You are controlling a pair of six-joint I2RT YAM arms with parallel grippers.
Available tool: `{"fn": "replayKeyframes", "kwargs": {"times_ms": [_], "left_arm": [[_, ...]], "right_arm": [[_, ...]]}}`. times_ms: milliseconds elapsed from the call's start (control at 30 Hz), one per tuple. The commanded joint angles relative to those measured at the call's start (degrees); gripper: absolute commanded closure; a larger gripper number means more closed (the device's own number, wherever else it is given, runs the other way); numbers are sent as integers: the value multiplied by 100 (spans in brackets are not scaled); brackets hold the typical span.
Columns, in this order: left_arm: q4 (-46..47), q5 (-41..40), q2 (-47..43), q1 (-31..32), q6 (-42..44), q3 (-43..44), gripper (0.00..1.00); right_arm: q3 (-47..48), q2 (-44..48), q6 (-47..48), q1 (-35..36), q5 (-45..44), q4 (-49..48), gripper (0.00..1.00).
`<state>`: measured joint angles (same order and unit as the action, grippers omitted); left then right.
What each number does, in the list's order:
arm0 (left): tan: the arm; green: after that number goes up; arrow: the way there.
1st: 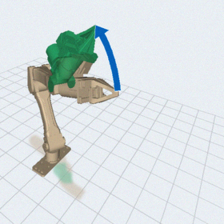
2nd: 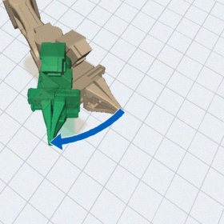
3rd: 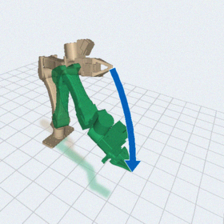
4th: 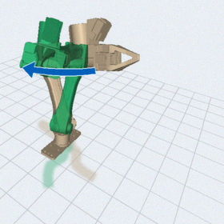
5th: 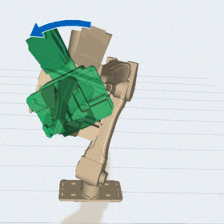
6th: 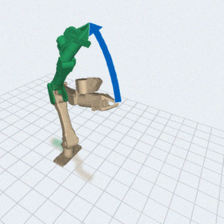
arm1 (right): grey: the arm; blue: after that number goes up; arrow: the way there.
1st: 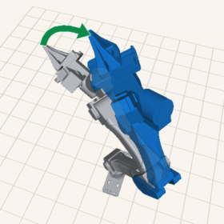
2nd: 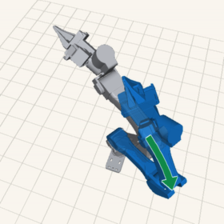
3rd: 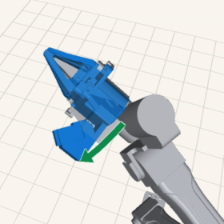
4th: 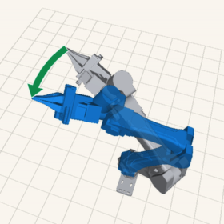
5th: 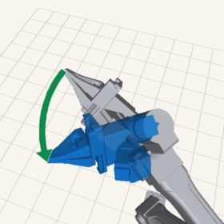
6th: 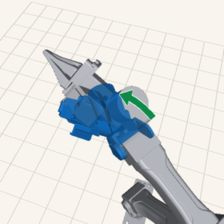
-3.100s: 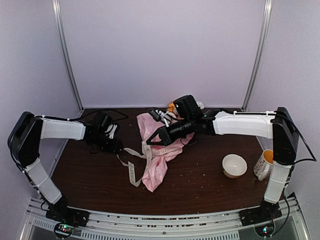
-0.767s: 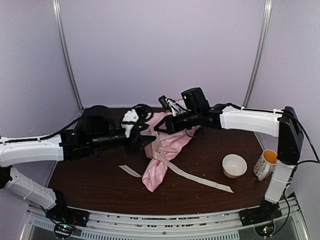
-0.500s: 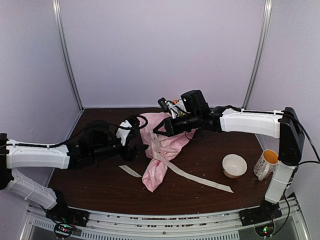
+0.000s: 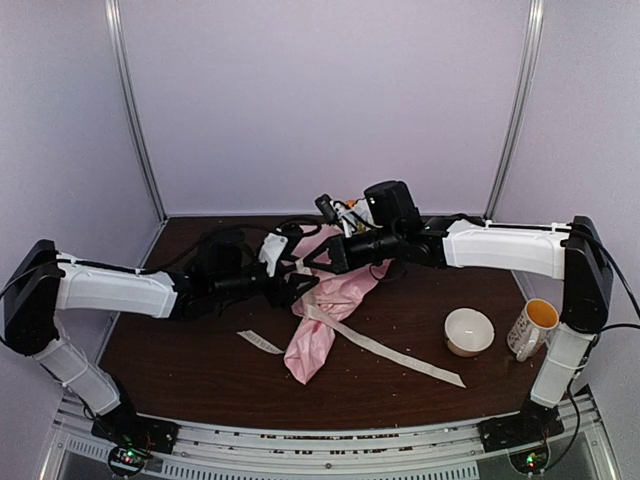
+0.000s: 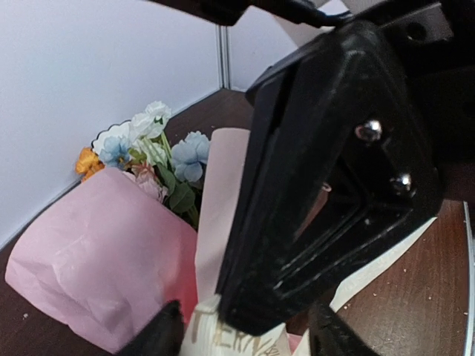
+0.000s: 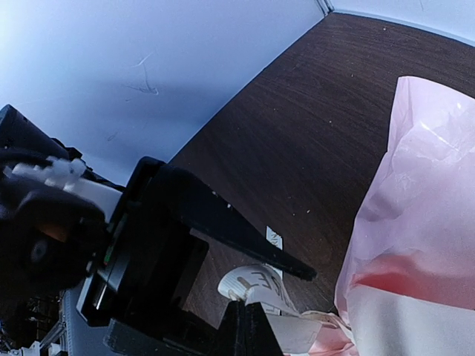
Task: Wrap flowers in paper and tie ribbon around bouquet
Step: Cross the half-tied ribbon over the folded bouquet.
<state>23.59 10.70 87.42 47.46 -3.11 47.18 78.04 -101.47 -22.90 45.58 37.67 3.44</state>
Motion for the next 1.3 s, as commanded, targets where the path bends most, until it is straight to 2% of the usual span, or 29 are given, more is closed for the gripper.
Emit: {"fn": "replayKeyframes", "kwargs": {"times_ms": [0, 33, 100, 133, 200, 300, 433, 500, 600, 700, 1133, 1267], "left_arm": [[403, 416, 164, -18, -32, 208, 56], [431, 394, 162, -24, -47, 186, 73], [496, 363, 158, -43, -97, 122, 97], [540, 346, 155, -54, -147, 75, 100], [695, 339, 161, -77, -260, -34, 100], [867, 322, 164, -96, -408, -156, 100], [1070, 315, 187, -112, -556, -280, 100], [1138, 341, 205, -112, -605, -311, 100], [1207, 369, 198, -122, -664, -352, 100], [1214, 358, 202, -123, -666, -367, 100], [1164, 328, 218, -167, -713, -342, 100], [1111, 351, 225, -191, -699, -306, 100]], "right_arm": [[40, 159, 29, 21, 124, -121, 100], [49, 167, 37, 23, 134, -90, 100], [37, 211, 100, 14, 89, -28, 100], [25, 246, 137, 15, 49, 1, 99], [18, 324, 220, -9, 10, 138, 92], [-45, 589, 502, -39, -235, 576, 70], [-696, 1148, 987, -17, -1300, 1012, 56], [-1206, 1351, 1160, 39, -1934, 1054, 56], [-1969, 1527, 1237, 173, -2136, 790, 55], [-2226, 1433, 1463, 403, -2272, 601, 55], [-1449, 97, 1769, 698, -1837, 289, 61], [-1230, -206, 1707, 706, -1735, 301, 69]]}}
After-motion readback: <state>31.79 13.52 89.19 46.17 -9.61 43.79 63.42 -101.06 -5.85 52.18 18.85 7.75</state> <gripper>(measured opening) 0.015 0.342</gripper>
